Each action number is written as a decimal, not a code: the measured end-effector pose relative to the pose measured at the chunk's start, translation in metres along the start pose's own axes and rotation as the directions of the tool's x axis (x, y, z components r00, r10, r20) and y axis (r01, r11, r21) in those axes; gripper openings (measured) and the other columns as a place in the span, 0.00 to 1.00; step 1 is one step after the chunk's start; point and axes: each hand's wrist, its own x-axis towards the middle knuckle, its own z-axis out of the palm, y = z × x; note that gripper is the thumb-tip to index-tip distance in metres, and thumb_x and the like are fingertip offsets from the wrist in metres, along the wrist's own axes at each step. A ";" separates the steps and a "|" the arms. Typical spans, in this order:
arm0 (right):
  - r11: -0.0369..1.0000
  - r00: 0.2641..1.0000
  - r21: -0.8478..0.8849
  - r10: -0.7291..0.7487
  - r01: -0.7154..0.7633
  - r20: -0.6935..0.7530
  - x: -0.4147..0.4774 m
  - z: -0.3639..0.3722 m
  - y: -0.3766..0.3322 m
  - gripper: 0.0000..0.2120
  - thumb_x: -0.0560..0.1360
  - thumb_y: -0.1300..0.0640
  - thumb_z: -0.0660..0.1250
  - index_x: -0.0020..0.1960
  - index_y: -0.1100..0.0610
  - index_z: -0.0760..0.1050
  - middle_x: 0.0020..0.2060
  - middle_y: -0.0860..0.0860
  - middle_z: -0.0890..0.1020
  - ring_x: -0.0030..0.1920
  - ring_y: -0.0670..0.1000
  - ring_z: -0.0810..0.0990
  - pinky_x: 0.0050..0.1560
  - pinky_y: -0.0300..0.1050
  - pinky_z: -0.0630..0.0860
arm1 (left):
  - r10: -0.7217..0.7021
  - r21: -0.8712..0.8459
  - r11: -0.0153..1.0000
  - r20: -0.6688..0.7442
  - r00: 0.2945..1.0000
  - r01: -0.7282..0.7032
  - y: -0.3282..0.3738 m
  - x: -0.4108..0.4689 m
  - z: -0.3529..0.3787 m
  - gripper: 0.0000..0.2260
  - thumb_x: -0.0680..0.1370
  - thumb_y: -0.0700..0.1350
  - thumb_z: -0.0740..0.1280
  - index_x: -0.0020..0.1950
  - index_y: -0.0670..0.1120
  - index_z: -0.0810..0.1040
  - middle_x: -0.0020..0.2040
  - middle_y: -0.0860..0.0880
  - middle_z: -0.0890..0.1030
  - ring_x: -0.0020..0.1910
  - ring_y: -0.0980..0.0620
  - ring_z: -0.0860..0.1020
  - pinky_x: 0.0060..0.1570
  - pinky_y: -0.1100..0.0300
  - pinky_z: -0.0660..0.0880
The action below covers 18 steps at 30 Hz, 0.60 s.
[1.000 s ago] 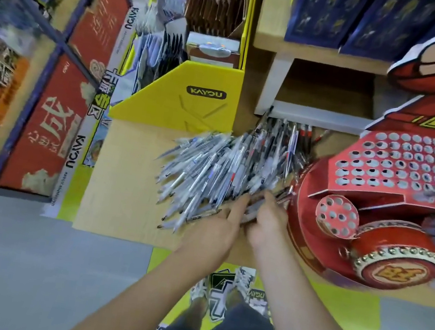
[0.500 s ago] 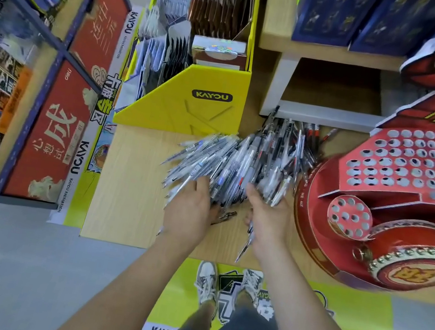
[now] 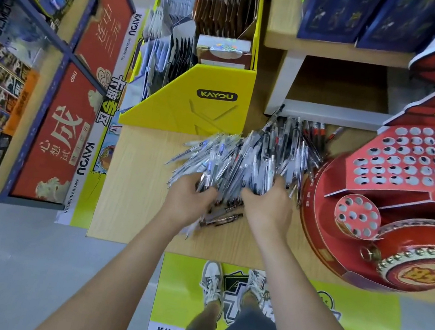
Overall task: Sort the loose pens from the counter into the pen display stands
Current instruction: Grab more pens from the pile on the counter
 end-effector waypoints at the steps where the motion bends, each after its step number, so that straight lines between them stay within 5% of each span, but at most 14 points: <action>1: 1.000 1.000 0.004 0.007 -0.007 0.021 0.002 -0.002 0.001 0.30 0.73 0.52 0.70 0.71 0.60 0.65 0.55 0.58 0.81 0.54 0.60 0.80 0.43 0.47 0.73 | -0.051 -0.090 0.995 0.028 0.998 0.053 0.001 -0.002 -0.002 0.16 0.75 0.43 0.67 0.30 0.47 0.66 0.24 0.55 0.65 0.23 0.58 0.62 0.26 0.63 0.59; 4: 0.991 0.993 0.126 0.023 -0.038 0.119 0.009 -0.009 0.003 0.26 0.73 0.53 0.69 0.68 0.60 0.69 0.55 0.57 0.80 0.53 0.59 0.79 0.44 0.45 0.71 | -0.134 -0.264 0.950 0.127 0.983 0.164 0.003 -0.007 -0.003 0.13 0.76 0.45 0.68 0.34 0.43 0.72 0.29 0.47 0.70 0.25 0.54 0.65 0.28 0.62 0.61; 7: 0.890 0.963 0.430 0.036 -0.153 0.268 0.010 -0.022 0.006 0.10 0.70 0.56 0.67 0.50 0.58 0.76 0.37 0.54 0.81 0.32 0.51 0.74 0.33 0.41 0.67 | -0.131 -0.357 0.912 0.214 0.968 0.203 0.007 -0.013 0.000 0.11 0.77 0.45 0.68 0.38 0.41 0.74 0.32 0.43 0.71 0.25 0.53 0.64 0.27 0.62 0.61; 10: 0.747 0.904 0.573 0.086 -0.336 0.418 0.008 -0.035 0.010 0.03 0.70 0.60 0.65 0.41 0.60 0.74 0.28 0.52 0.77 0.26 0.49 0.69 0.27 0.39 0.65 | -0.087 -0.389 0.897 0.307 0.948 0.208 0.012 -0.022 0.008 0.10 0.78 0.46 0.68 0.41 0.41 0.76 0.33 0.43 0.72 0.26 0.52 0.65 0.25 0.63 0.61; 18: 0.474 0.768 0.685 -0.027 -0.553 0.639 0.003 -0.032 0.020 0.09 0.73 0.62 0.58 0.34 0.56 0.68 0.24 0.50 0.68 0.24 0.47 0.65 0.21 0.37 0.61 | -0.046 -0.376 0.902 0.401 0.915 0.211 0.021 -0.028 0.032 0.10 0.79 0.46 0.65 0.43 0.41 0.76 0.32 0.46 0.73 0.23 0.55 0.62 0.23 0.65 0.58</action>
